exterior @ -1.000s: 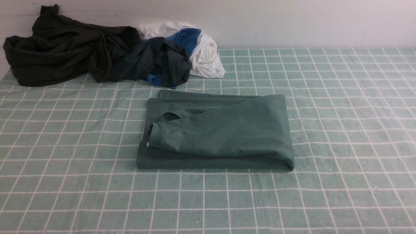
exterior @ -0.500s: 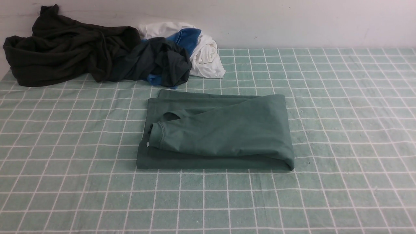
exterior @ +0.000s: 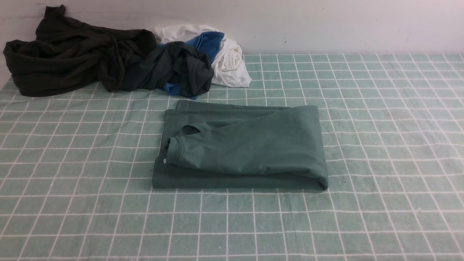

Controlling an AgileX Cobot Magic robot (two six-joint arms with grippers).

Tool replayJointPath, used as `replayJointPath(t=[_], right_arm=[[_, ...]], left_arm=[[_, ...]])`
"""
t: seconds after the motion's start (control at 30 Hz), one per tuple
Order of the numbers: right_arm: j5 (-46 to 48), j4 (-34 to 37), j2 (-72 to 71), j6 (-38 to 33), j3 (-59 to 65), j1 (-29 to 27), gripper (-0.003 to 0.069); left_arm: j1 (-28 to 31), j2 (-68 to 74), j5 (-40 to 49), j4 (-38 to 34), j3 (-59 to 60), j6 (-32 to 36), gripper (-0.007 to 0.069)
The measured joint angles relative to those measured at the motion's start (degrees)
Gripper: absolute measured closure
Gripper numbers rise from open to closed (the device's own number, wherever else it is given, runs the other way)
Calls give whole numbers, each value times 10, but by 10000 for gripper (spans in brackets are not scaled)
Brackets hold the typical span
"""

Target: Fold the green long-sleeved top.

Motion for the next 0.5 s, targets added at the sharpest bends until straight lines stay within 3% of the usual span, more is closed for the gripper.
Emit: replayJointPath(t=[0.5], right_arm=[[1, 0, 0, 0, 0, 0, 673]], left_arm=[[0, -6, -11, -16, 1, 0, 628]])
